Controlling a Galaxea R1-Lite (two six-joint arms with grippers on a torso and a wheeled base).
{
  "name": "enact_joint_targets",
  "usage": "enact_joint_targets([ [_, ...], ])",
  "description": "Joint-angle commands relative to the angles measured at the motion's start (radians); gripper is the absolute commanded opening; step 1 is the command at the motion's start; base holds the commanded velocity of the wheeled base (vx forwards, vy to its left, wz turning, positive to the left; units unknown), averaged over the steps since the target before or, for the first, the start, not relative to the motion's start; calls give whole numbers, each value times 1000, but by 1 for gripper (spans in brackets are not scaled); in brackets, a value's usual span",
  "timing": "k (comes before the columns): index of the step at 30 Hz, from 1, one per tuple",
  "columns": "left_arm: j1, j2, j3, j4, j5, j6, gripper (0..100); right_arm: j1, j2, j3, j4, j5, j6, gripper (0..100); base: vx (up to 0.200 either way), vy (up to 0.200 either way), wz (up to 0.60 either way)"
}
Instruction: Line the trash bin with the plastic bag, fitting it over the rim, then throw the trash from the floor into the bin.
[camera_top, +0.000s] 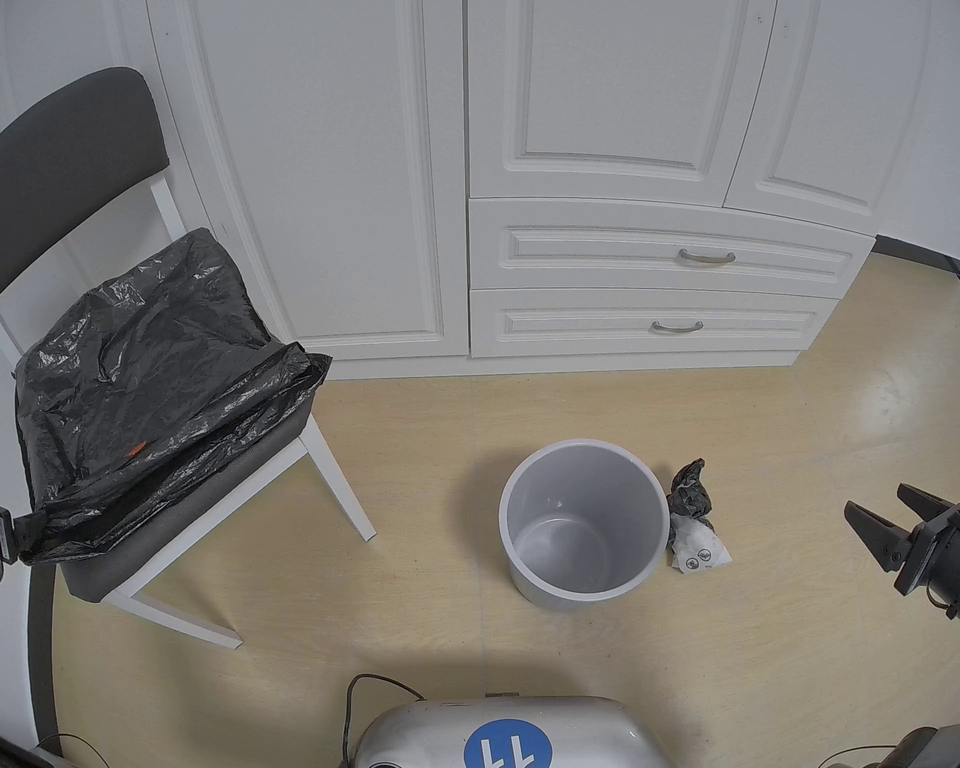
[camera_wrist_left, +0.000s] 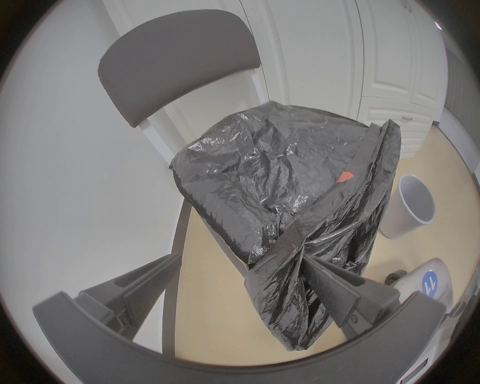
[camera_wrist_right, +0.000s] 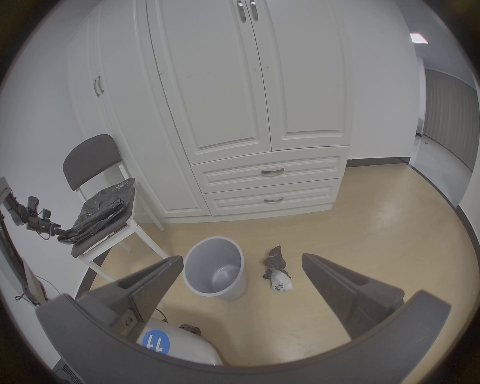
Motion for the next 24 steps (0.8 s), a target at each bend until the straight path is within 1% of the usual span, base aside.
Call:
enact_joint_targets([
  [1,20,0,2,2,-10,-3,100,1,2,2,-1,0,1,100,0,0,0],
  [10,11,-63,140,1,-27,24,100,4,1,6,-2,0,1,100,0,0,0],
  [14,11,-54,166,1,-29,50,100,4,-1,6,-2,0,1,100,0,0,0],
  [24,11,-68,209,1,-29,63,100,4,-4,6,-2,0,1,100,0,0,0],
])
